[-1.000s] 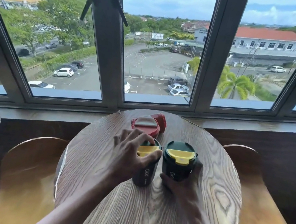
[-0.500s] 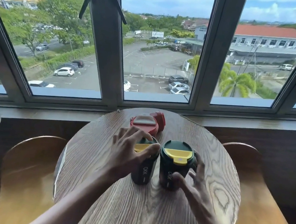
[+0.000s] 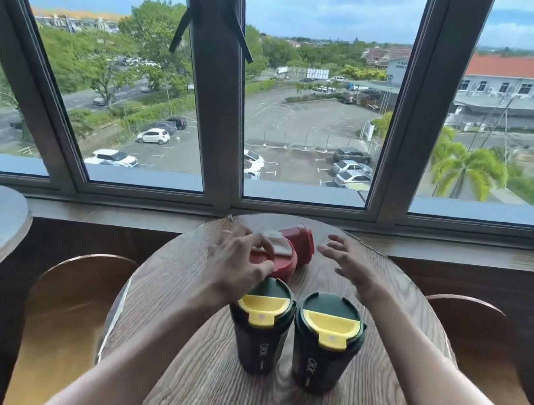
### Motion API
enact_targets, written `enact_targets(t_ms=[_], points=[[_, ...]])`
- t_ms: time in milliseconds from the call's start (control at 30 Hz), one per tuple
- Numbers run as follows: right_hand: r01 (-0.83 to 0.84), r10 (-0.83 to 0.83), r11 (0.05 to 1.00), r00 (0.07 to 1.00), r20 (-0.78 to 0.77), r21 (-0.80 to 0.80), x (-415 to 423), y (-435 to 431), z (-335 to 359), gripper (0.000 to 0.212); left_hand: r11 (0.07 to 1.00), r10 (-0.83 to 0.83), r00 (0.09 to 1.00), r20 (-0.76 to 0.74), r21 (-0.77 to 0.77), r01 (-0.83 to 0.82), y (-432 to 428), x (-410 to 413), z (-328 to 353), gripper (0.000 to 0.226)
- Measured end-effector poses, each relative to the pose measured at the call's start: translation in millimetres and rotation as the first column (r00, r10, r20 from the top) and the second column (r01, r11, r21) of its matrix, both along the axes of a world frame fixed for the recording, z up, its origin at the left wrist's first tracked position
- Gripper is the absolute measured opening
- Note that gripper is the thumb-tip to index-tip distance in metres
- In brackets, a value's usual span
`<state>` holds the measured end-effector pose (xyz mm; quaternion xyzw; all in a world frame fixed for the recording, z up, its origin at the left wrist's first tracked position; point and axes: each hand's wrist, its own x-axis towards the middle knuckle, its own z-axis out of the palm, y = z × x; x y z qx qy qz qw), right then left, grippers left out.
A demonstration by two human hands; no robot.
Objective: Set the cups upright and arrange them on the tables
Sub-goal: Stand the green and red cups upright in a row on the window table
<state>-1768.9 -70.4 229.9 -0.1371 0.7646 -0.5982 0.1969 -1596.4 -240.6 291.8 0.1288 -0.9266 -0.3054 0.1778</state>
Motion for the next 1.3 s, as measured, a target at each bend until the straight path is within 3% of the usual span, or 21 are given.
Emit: enact_targets(t_ms=[167, 267, 433, 633, 800, 1000, 1233, 1300], points=[[-0.221, 0.212, 0.972, 0.971, 0.114, 0.077, -52, -36, 2, 0.098, 0.997, 0.022, 1.000, 0.020, -0.073, -0.020, 2, -1, 2, 0.019], [-0.302, 0.285, 0.945, 0.949, 0.134, 0.125, -62, -45, -10, 0.091, 0.996, 0.013, 0.999, 0.031, -0.084, -0.010, 1, -1, 1, 0.019], [-0.179, 0.178, 0.984, 0.984, 0.029, 0.005, -45, -43, -17, 0.084, 0.996, 0.019, 1.000, 0.016, -0.083, -0.018, -2, -1, -4, 0.015], [0.012, -0.016, 1.000, 0.984, -0.175, -0.028, -11, -23, 10, 0.114, 0.997, -0.004, 1.000, 0.017, -0.076, 0.005, -4, -2, -4, 0.013], [0.024, 0.025, 0.986, 0.959, -0.283, 0.168, 13, -5, 41, 0.101, 0.999, -0.017, 1.000, 0.011, -0.037, 0.017, -5, -2, -3, 0.011], [0.111, 0.076, 0.877, 0.928, -0.364, 0.467, 36, 3, 52, 0.093, 0.999, -0.030, 0.999, 0.020, -0.034, 0.030, -8, -4, -4, 0.013], [0.061, 0.107, 0.861, 0.949, -0.296, 0.505, 54, 4, 50, 0.109, 0.998, -0.037, 0.999, 0.018, -0.054, 0.038, -9, -5, -3, 0.015], [-0.006, 0.126, 0.893, 0.963, -0.237, 0.450, 52, 7, 51, 0.102, 0.997, -0.036, 0.999, 0.016, -0.066, 0.037, -8, -5, -2, 0.015]])
